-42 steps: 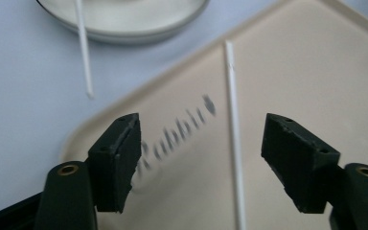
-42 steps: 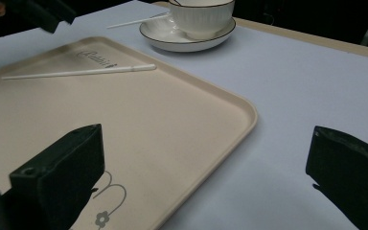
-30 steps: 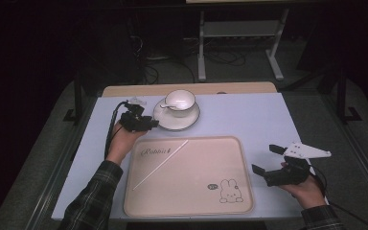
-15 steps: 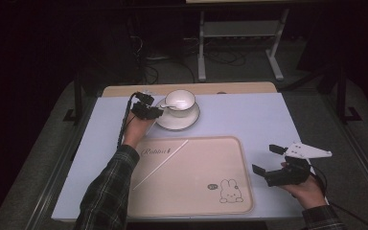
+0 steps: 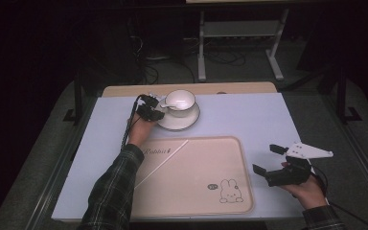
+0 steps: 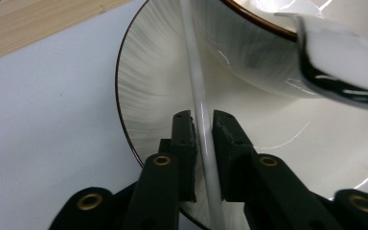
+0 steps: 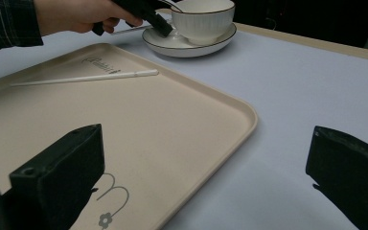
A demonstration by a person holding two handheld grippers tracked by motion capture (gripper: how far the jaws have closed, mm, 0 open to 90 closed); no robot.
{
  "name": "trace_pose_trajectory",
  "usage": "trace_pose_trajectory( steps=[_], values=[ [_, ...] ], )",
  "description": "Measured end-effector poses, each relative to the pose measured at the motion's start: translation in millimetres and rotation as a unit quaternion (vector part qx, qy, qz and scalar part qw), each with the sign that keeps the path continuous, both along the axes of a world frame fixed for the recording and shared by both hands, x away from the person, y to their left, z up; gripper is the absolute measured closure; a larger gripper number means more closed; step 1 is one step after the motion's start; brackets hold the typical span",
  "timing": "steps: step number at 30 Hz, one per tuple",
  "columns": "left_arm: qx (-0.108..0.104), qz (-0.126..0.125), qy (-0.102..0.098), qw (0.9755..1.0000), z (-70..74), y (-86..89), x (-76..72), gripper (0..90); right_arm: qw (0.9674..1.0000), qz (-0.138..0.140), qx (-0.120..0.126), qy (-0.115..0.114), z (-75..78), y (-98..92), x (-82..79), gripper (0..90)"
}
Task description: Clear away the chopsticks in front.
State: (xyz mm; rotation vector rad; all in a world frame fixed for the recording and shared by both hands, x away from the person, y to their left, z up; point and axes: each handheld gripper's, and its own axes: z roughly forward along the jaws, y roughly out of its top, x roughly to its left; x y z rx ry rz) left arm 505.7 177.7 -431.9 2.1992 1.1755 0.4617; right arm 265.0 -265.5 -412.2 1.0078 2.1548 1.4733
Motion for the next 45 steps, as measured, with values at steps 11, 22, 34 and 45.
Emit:
trace_pose_trajectory(
  steps=[11,22,34,45],
  values=[
    [-0.013,0.011,-0.01,0.9998,9.3,5.0,-0.1,81.6,1.0,-0.001,0.001,0.0,0.2,-0.1,-0.3,0.0],
    [-0.035,0.017,-0.015,0.9991,44.6,36.0,-15.7,83.9,1.0,0.0,-0.001,0.0,0.3,0.6,-0.5,0.0],
    [-0.041,0.029,-0.002,0.9988,59.7,68.9,-54.5,84.0,1.0,-0.002,-0.002,0.0,0.0,1.0,-0.4,0.0],
    [-0.056,0.037,0.008,0.9977,52.1,96.4,-115.8,84.1,1.0,-0.002,-0.004,0.0,0.0,2.2,-0.6,0.0]
  ],
)
